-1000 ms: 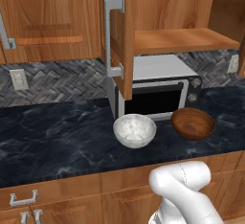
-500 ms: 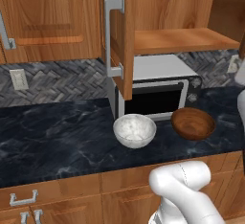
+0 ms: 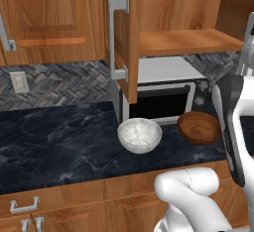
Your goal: Open the cabinet. Pick the bowls from the counter and place them in the cabinet. Then close the cabinet.
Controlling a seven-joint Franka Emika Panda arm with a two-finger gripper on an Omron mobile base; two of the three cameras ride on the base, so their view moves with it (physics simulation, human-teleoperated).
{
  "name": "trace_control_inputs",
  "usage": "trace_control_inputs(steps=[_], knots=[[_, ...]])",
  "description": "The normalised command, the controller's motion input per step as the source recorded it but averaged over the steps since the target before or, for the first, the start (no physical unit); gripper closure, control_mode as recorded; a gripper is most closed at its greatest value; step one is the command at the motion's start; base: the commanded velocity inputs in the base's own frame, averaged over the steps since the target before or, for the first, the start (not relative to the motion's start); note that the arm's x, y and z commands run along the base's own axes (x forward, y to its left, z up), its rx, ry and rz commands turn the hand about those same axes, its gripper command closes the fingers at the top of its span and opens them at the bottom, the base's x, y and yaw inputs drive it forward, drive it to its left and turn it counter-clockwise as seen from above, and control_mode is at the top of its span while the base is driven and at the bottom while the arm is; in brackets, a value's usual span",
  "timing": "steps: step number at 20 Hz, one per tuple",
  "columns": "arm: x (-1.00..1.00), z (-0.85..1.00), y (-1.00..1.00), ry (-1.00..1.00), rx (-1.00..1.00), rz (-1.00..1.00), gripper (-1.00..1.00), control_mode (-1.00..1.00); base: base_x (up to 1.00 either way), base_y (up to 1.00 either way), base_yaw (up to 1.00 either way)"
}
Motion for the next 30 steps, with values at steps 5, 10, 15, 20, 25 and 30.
trace_control_inputs(steps=[5,10,15,20,25,30], knots=[[0.29,0.0,-0.12,0.09,-0.08,-0.32,-1.0,-1.0,0.0,0.0,0.0],[0.15,0.0,-0.52,0.04,0.0,-0.3,-1.0,-1.0,0.0,0.0,0.0],[0.36,0.0,-0.2,0.01,0.0,-0.22,-1.0,-1.0,0.0,0.0,0.0],[0.29,0.0,-0.03,0.0,0.0,-0.18,-1.0,-1.0,0.0,0.0,0.0],[0.07,0.0,-0.31,0.0,0.0,-0.15,-1.0,-1.0,0.0,0.0,0.0],[0.02,0.0,-0.52,0.0,0.0,-0.12,-1.0,-1.0,0.0,0.0,0.0]])
